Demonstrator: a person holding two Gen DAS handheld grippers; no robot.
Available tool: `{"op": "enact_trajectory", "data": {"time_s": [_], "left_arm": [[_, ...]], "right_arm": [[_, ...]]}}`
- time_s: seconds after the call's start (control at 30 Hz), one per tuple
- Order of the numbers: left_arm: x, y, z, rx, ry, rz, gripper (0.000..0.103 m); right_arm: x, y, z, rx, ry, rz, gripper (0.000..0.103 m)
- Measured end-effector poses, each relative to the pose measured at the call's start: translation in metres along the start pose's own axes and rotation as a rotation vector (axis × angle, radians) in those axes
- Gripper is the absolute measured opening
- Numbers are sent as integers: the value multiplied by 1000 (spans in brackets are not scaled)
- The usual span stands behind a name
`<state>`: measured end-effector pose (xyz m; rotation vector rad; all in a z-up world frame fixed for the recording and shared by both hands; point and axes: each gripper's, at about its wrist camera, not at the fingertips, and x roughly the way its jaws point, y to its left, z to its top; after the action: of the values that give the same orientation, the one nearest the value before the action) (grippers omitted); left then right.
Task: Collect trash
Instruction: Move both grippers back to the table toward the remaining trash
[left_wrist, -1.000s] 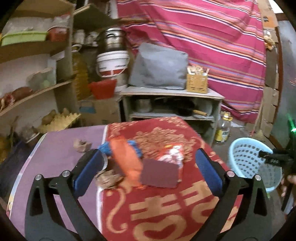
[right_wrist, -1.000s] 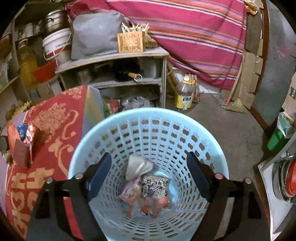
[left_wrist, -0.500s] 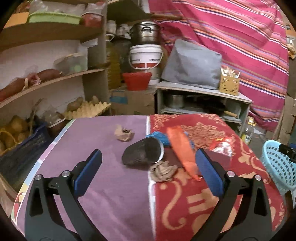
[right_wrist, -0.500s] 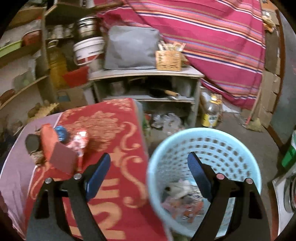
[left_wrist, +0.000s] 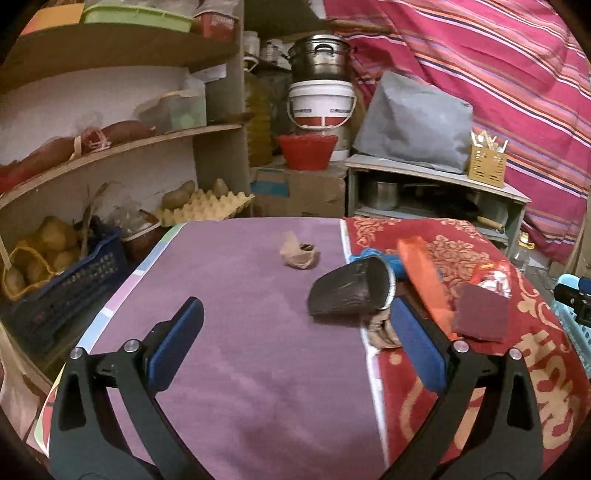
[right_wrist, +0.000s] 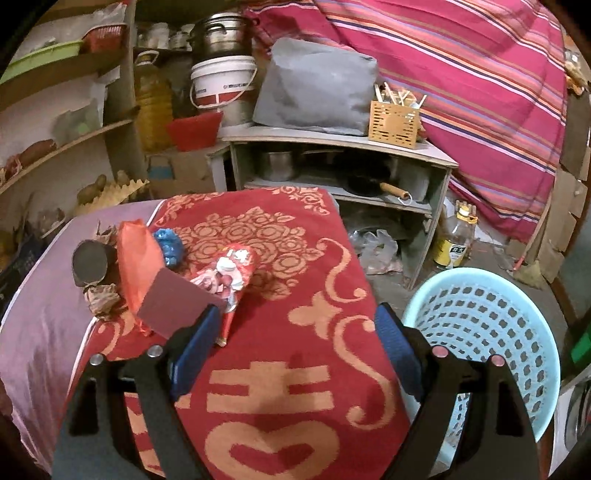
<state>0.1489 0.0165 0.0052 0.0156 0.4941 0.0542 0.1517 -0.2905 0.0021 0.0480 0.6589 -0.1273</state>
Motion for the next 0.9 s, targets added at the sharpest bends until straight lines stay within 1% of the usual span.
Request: {"op": "enact_trajectory", "data": {"time_s": [0.23, 0.43, 0.57, 0.77, 0.83, 0.9], "left_arm": [[13, 15, -6, 9, 16, 48, 98], [28, 23, -9, -6, 48, 55, 98], [33, 23, -8, -20, 56, 49, 98], [37, 20, -8, -3, 59, 63, 97], [39, 22, -9, 0, 64, 70, 98], [40, 24, -9, -2, 69, 70, 98]], "right_arm": [[11, 9, -1, -13, 20, -9, 84], [19, 14, -1, -31, 34, -14, 84], [33, 20, -4, -35, 80, 4, 84], [44, 53, -7, -95, 107, 61, 84], [50, 66, -9, -103, 119, 68, 91], [55, 76, -9, -116, 127, 69, 92]]}}
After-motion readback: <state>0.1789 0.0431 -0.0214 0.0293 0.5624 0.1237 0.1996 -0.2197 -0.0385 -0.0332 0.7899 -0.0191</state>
